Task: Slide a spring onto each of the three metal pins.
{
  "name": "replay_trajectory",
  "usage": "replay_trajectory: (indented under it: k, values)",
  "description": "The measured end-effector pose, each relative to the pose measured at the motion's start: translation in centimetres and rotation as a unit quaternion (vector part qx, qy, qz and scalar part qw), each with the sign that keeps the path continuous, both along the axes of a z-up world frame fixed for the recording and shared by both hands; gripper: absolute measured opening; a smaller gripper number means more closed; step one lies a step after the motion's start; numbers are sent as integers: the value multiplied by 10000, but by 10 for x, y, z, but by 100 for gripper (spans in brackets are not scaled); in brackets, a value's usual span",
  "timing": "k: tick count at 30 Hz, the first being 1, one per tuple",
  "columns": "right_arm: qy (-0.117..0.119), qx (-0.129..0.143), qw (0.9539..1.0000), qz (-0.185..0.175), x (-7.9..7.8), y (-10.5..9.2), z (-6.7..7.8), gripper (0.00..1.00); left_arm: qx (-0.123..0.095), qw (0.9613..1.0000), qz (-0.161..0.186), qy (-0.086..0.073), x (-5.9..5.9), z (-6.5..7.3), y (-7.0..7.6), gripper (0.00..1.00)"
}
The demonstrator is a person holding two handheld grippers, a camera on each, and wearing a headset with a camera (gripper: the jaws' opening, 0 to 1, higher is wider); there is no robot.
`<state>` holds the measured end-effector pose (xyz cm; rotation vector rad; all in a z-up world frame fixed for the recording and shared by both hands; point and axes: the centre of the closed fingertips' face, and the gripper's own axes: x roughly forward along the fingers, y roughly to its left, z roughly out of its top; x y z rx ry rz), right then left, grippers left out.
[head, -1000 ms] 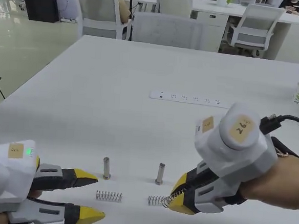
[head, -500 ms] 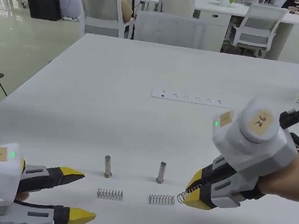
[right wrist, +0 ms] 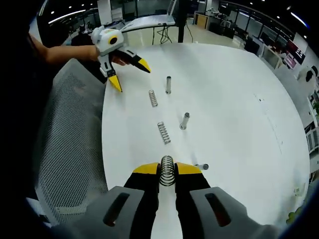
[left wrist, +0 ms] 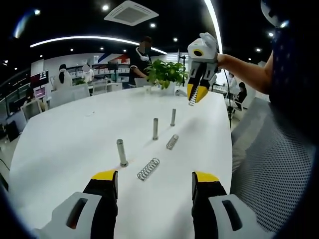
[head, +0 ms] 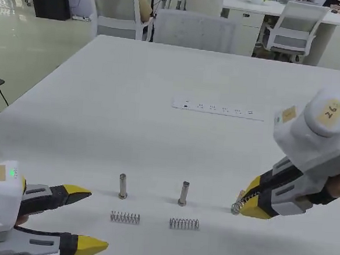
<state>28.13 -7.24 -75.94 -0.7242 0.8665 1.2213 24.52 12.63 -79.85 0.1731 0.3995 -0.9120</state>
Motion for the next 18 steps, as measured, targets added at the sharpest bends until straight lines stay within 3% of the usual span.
replay_trajectory:
  k: [5, 8, 18]
  values:
    - [-26, -176, 9998, -2, 10, -8, 1, 9, -7, 10000, 4, -21, 0, 1, -1, 57]
    - [-100, -441, 9990, 23, 19, -15, -1, 9, -2, 10000, -4, -22, 0, 1, -1, 56]
    - [-182, -873, 9959, 157, 39, -17, -5, 9, -4, 10000, 17, -40, -1, 1, -1, 57]
